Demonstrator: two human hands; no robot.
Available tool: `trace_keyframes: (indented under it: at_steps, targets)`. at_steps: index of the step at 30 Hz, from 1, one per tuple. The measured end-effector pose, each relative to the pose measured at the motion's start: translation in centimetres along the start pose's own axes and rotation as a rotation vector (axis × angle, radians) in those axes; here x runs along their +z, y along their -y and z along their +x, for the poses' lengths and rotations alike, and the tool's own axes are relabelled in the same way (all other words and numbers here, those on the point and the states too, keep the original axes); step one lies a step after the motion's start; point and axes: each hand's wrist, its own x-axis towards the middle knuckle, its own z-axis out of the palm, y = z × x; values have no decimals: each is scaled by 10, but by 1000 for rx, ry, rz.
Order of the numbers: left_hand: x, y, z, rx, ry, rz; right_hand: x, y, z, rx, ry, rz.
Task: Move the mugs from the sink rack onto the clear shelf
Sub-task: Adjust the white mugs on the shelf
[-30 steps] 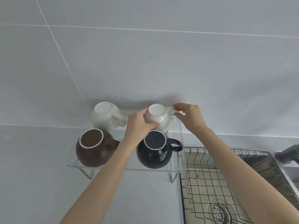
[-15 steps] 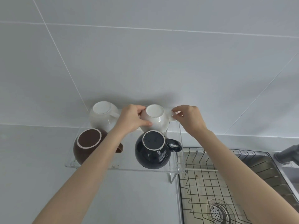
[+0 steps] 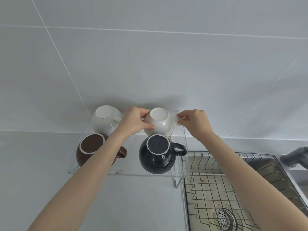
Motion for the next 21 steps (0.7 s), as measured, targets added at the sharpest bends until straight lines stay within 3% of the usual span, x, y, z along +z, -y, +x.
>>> trace_keyframes:
  at_steps: [5, 10, 15, 21]
  targets:
    - [0, 1, 1, 11, 1, 17, -2, 1, -1, -4, 0, -27]
    - [-19, -1, -5, 8, -64, 228, -11, 35, 3, -154, 159, -495]
    - [-79, 16, -16, -73, -192, 199, 6, 99, 3, -300, 184, -359]
    - [-114, 64, -28, -237, -106, 53, 61, 124, 8, -271, 330, -239]
